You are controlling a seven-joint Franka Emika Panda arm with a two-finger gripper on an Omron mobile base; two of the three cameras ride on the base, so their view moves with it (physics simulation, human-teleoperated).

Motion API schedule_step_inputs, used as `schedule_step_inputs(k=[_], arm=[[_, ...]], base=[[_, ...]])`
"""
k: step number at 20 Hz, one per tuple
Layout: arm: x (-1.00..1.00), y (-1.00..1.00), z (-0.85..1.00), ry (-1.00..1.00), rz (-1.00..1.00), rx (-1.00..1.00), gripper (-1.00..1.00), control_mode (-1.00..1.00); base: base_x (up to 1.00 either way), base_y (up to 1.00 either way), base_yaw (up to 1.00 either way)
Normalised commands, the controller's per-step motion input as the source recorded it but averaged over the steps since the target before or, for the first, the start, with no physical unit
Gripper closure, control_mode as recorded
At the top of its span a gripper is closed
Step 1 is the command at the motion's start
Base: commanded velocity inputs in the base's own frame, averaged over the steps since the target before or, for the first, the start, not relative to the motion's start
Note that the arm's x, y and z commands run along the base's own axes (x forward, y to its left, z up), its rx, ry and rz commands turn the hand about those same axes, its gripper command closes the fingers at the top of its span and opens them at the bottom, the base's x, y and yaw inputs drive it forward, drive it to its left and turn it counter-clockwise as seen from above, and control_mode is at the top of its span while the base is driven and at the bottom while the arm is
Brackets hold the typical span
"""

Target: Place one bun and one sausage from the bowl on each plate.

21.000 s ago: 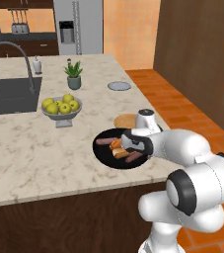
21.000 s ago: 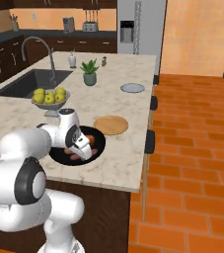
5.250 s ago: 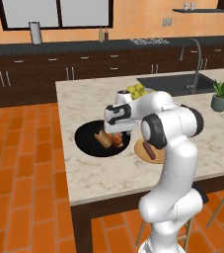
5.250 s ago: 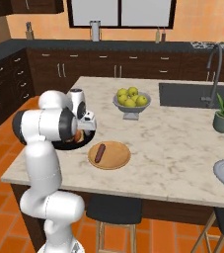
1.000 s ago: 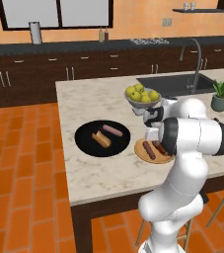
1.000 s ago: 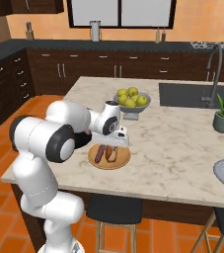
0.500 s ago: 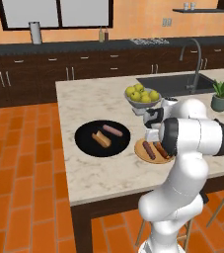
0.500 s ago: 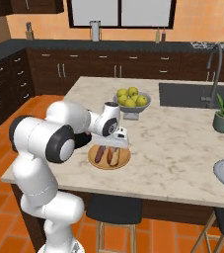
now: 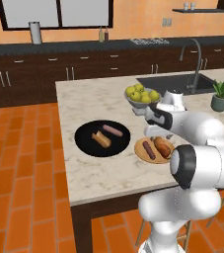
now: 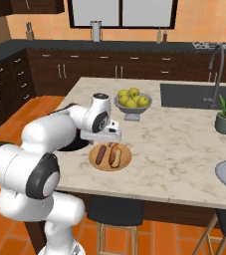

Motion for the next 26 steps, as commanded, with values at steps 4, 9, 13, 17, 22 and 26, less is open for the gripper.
schedule_step_inputs(k=[4, 9, 13, 17, 22, 26], arm=[[0.00, 0.49, 0.59, 0.00, 0.00, 0.03, -1.00, -1.00], [0.00, 0.64, 0.35, 0.00, 0.02, 0.03, -1.00, -1.00], [0.00, 0.64, 0.15, 0.00, 0.02, 0.00, -1.00, -1.00], [0.06, 0.53, 0.00, 0.04, 0.02, 0.00, -1.00, -1.00], [0.25, 0.51, -0.10, 0.02, 0.08, 0.01, -1.00, -1.00], [0.44, 0.60, -0.23, 0.00, 0.09, 0.00, -1.00, -1.00]], base=[[0.00, 0.00, 0.00], [0.00, 0.00, 0.00], [0.00, 0.00, 0.00], [0.00, 0.00, 0.00], [0.00, 0.00, 0.00], [0.00, 0.00, 0.00]])
